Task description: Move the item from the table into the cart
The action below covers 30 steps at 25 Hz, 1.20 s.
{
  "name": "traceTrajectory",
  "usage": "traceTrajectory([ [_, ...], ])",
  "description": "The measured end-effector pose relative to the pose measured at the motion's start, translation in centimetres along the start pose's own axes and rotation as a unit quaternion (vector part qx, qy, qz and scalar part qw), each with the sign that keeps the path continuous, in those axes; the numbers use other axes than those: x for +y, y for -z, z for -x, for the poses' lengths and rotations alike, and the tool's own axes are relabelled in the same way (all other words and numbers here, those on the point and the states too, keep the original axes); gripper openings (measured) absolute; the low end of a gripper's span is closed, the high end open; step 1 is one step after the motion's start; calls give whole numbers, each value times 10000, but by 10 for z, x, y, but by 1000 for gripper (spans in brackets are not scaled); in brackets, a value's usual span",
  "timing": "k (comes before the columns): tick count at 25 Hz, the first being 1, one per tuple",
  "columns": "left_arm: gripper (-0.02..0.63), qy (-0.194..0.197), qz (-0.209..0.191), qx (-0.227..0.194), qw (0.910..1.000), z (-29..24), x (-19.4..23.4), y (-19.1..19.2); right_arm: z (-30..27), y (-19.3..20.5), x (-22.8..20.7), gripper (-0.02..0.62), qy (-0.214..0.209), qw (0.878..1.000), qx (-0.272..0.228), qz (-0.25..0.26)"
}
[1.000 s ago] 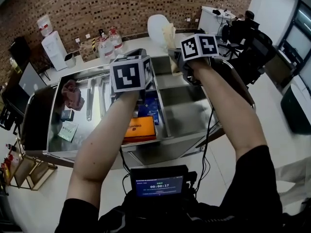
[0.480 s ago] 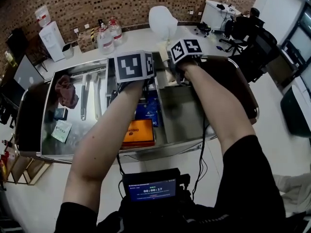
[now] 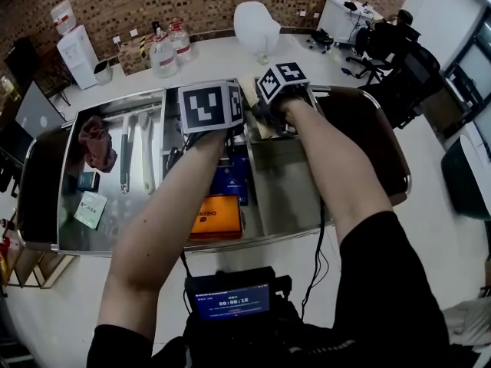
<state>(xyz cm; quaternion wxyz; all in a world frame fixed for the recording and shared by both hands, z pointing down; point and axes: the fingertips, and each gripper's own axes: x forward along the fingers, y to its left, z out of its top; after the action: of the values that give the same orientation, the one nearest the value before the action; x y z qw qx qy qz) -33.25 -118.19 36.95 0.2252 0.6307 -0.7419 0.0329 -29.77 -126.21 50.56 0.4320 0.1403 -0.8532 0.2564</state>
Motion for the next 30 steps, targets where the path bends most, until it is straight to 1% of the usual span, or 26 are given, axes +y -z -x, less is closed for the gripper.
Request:
traceTrajectory([
  [4, 0, 31, -76, -32, 10000, -4, -3, -5, -5, 5, -2, 20, -19, 9997, 239, 103],
  [8, 0, 24, -46, -32, 10000, -5, -3, -5, -14, 23, -10, 20, 69, 9979, 619, 174],
  [12, 0, 56, -75, -40, 9999, -6, -6, -7, -20, 27, -12, 20, 68, 9972, 741, 80],
  [16, 0, 30, -71, -2, 10000, -7, -2, -4, -25, 27, -13, 35, 209, 9960, 865, 110],
  [18, 0, 44, -63, 0, 10000, -8, -3, -3, -27, 28, -14, 45, 271, 9956, 884, 149],
  [20, 0, 60, -72, 1, 10000, -9, -5, -2, -27, 27, -12, 88, 270, 9957, 859, 213],
  [22, 0, 68, -80, -2, 9999, -7, -6, -2, -26, 23, -6, 89, 225, 9963, 794, 254],
  [23, 1, 72, -83, -7, 9999, -6, -6, -2, -26, 22, -4, 142, 209, 9964, 778, 272],
  [24, 2, 74, -87, -13, 9999, -6, -6, -2, -25, 23, -3, 160, 205, 9963, 780, 294],
  [27, 2, 61, -82, -34, 9999, -4, -6, -2, -20, 22, -4, 160, 263, 9963, 746, 343],
  [30, 2, 58, -69, -71, 9999, 1, -7, -5, -6, 14, -7, 160, 381, 9974, 493, 349],
])
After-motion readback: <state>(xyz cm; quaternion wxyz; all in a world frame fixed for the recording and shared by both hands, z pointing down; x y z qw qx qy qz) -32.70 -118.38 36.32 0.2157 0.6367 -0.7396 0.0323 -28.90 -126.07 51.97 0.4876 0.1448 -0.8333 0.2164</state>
